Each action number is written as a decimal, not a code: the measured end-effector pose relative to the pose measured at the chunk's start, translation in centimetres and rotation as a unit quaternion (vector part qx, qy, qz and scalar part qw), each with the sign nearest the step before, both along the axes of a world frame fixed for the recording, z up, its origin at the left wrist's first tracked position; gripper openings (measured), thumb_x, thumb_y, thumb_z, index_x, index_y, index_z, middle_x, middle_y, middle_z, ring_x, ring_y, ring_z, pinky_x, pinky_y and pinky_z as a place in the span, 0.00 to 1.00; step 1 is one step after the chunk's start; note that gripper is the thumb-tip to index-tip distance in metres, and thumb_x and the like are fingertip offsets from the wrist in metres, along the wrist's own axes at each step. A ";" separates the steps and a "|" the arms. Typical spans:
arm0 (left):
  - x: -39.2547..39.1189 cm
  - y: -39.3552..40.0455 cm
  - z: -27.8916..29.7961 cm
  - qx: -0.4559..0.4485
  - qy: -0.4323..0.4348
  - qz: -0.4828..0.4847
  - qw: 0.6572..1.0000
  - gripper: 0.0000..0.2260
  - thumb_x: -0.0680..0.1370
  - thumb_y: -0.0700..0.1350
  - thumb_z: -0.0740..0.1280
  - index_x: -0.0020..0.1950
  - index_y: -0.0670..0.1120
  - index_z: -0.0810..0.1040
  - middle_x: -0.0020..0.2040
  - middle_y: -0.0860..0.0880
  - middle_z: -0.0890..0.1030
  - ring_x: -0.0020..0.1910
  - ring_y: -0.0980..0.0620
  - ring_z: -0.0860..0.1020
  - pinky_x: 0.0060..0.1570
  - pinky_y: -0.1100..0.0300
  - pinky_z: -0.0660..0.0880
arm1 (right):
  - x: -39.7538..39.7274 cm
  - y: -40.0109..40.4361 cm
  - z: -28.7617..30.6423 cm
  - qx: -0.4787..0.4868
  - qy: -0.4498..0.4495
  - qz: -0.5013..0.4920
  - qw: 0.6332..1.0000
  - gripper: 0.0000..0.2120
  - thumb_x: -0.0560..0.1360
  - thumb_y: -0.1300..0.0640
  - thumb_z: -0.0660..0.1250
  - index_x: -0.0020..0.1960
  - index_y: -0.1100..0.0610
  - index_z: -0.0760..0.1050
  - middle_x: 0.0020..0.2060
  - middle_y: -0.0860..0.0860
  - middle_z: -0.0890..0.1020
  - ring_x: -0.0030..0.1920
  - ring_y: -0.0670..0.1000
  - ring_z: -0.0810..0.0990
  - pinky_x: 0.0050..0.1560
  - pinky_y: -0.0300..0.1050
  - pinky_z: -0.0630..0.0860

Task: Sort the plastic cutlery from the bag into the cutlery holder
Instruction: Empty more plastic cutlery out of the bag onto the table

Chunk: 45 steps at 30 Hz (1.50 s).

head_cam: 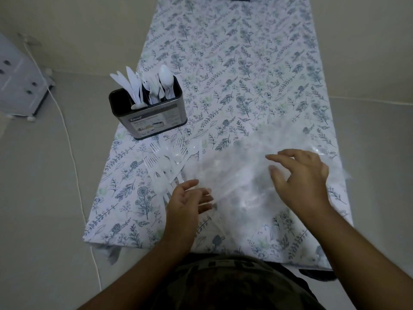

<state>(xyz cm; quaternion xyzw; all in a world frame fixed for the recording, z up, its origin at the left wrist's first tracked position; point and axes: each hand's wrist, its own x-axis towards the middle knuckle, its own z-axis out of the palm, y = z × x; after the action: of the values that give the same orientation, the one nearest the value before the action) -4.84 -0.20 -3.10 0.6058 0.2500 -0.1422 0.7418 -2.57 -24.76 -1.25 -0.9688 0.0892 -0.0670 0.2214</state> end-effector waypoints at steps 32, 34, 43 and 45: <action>4.8 -6.3 -4.5 0.666 -0.133 -0.512 0.526 0.16 0.84 0.45 0.57 0.69 0.39 0.68 0.63 0.40 0.76 0.60 0.45 0.75 0.54 0.55 0.73 | -1.1 5.5 -0.5 0.281 0.075 -0.015 0.957 0.05 0.78 0.56 0.71 0.49 0.48 0.85 0.52 0.40 0.81 0.54 0.26 0.72 0.45 0.24 0.68; 4.7 -6.3 -4.4 0.666 -0.132 -0.515 0.523 0.15 0.84 0.45 0.57 0.68 0.39 0.68 0.62 0.41 0.76 0.59 0.45 0.76 0.52 0.55 0.73 | -1.0 5.6 -0.6 0.283 0.073 -0.010 0.956 0.05 0.78 0.56 0.71 0.49 0.48 0.85 0.52 0.41 0.81 0.54 0.26 0.73 0.45 0.23 0.68; 3.2 -1.9 -0.6 0.529 -0.028 -0.452 0.718 0.05 0.80 0.41 0.62 0.55 0.46 0.70 0.48 0.48 0.77 0.46 0.50 0.76 0.44 0.55 0.76 | -0.6 4.5 -0.6 0.285 0.078 0.008 0.955 0.14 0.80 0.57 0.68 0.52 0.37 0.78 0.61 0.40 0.77 0.62 0.30 0.71 0.63 0.37 0.70; 2.2 0.9 0.1 0.510 -0.001 -0.460 0.727 0.03 0.80 0.42 0.59 0.53 0.48 0.68 0.46 0.50 0.75 0.44 0.51 0.76 0.42 0.55 0.75 | -0.4 3.9 -0.9 0.265 0.096 0.024 0.959 0.15 0.80 0.59 0.68 0.59 0.39 0.78 0.69 0.45 0.73 0.71 0.42 0.68 0.63 0.28 0.64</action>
<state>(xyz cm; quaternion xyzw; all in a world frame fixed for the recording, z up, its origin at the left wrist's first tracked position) -2.63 0.71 -2.95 0.9336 -0.0253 -0.3169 0.1652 -2.98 -20.82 -2.20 -0.8792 0.1018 0.0579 0.4619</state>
